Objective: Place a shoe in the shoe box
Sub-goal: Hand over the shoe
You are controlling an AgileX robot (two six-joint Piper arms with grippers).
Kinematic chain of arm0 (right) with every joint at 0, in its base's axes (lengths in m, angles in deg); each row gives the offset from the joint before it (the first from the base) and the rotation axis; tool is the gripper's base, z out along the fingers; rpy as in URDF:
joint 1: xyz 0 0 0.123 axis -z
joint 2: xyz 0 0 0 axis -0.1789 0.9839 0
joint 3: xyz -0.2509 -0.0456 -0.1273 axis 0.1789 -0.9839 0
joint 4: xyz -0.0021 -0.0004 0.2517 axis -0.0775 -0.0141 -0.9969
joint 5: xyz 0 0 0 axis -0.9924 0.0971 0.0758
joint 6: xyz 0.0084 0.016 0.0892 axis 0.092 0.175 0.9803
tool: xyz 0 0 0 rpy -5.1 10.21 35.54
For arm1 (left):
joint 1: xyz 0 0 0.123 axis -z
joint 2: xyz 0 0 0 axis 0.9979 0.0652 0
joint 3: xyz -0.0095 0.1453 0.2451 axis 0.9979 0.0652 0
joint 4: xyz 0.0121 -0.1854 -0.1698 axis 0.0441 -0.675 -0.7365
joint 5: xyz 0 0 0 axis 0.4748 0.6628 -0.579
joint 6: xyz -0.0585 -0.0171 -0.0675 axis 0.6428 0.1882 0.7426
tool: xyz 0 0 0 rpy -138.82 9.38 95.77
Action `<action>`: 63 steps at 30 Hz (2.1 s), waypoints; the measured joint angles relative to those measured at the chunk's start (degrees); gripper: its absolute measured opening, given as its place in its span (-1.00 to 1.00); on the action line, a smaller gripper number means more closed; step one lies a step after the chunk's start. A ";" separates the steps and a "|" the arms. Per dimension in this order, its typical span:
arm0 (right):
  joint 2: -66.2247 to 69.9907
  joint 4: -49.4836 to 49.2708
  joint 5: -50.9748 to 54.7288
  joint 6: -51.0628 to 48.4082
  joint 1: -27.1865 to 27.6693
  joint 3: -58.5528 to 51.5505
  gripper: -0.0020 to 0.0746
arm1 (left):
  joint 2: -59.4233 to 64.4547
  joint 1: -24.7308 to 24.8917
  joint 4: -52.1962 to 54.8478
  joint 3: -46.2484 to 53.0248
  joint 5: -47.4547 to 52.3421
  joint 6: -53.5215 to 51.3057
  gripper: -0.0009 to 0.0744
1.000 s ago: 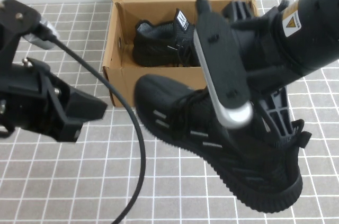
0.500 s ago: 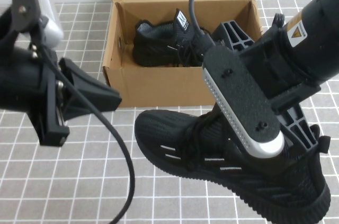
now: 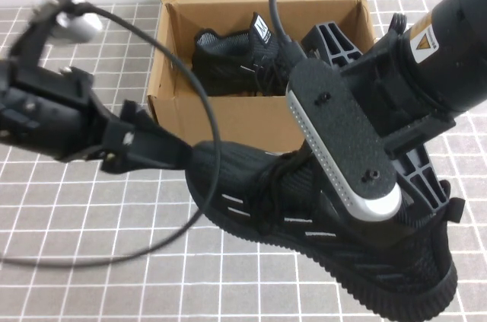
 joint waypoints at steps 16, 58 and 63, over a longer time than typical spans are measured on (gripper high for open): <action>-0.65 -0.25 0.63 0.00 0.00 0.00 -0.96 | 14.01 -7.49 -5.47 -7.99 -0.70 3.94 0.37; -2.58 -2.04 -13.53 -0.30 0.00 0.31 -0.96 | 15.45 -1.73 -14.09 -8.02 -0.92 16.92 0.24; -2.58 -2.04 -13.61 -0.30 0.00 0.31 -0.96 | 15.45 -1.73 -13.75 -8.02 -0.92 17.09 0.12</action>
